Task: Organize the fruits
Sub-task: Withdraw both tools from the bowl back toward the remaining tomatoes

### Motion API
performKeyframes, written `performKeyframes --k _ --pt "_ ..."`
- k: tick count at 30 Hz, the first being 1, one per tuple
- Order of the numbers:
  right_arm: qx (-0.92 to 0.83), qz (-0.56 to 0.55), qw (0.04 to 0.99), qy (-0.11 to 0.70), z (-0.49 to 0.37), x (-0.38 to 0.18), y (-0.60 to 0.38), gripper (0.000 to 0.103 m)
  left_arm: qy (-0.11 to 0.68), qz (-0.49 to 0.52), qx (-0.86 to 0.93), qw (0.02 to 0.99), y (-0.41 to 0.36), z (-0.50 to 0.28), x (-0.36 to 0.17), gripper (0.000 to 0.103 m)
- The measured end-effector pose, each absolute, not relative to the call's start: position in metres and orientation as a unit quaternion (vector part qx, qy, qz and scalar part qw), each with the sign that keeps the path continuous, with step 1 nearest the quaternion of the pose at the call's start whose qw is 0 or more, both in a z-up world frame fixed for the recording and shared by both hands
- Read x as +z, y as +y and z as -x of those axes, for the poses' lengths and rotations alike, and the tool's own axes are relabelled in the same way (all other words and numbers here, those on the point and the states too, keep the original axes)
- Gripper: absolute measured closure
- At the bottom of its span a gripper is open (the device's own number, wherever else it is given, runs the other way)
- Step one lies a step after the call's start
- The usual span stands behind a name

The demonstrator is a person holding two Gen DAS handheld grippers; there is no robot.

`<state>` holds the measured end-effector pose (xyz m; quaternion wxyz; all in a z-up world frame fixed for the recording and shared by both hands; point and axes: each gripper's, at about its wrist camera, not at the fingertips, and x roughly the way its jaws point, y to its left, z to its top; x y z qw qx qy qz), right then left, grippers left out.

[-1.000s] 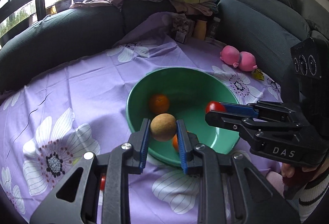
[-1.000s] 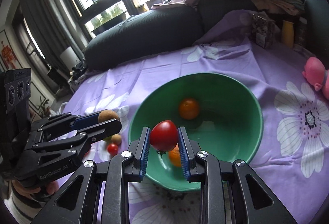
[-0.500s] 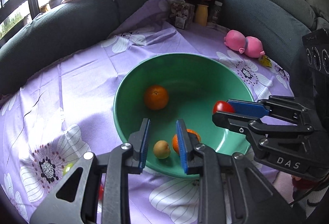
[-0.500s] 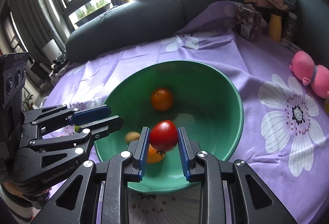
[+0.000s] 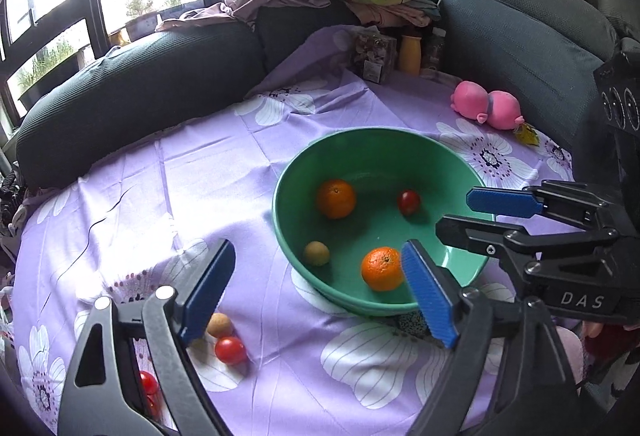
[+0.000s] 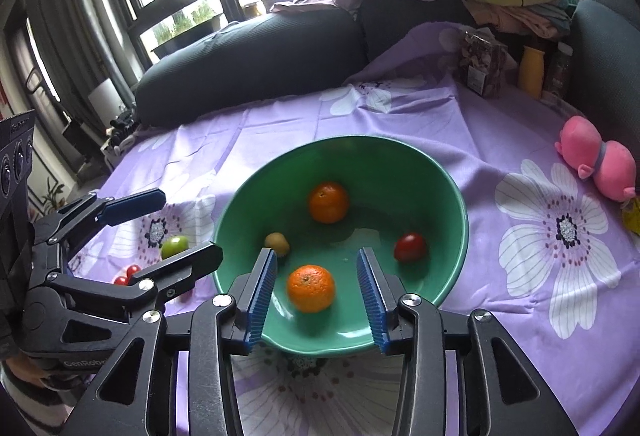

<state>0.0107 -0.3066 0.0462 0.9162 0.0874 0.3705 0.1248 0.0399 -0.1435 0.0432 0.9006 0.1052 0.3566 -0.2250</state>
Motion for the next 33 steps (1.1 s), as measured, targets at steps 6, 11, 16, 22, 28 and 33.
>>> performKeyframes --k 6,11,16,22,28,33 --pt "0.135 -0.083 0.915 0.37 -0.002 0.052 -0.295 0.051 0.365 -0.094 -0.191 0.906 -0.107 -0.027 0.039 0.012" --pt "0.158 -0.075 0.911 0.373 0.003 0.053 -0.279 0.05 0.384 -0.061 -0.143 0.91 -0.056 -0.019 0.03 0.012" --pt "0.187 -0.06 0.905 0.377 0.006 0.052 -0.256 0.05 0.403 -0.03 -0.1 0.909 -0.008 -0.004 0.018 0.012" --pt "0.225 -0.041 0.89 0.395 0.007 0.042 -0.224 0.05 0.423 0.0 -0.077 0.903 0.028 0.012 0.002 0.012" --pt "0.268 -0.02 0.866 0.421 0.008 0.026 -0.187 0.05 0.435 0.011 -0.073 0.897 0.045 0.019 -0.012 0.013" --pt "0.294 -0.004 0.847 0.444 0.004 0.011 -0.156 0.05 0.441 0.017 -0.08 0.894 0.052 0.017 -0.021 0.014"
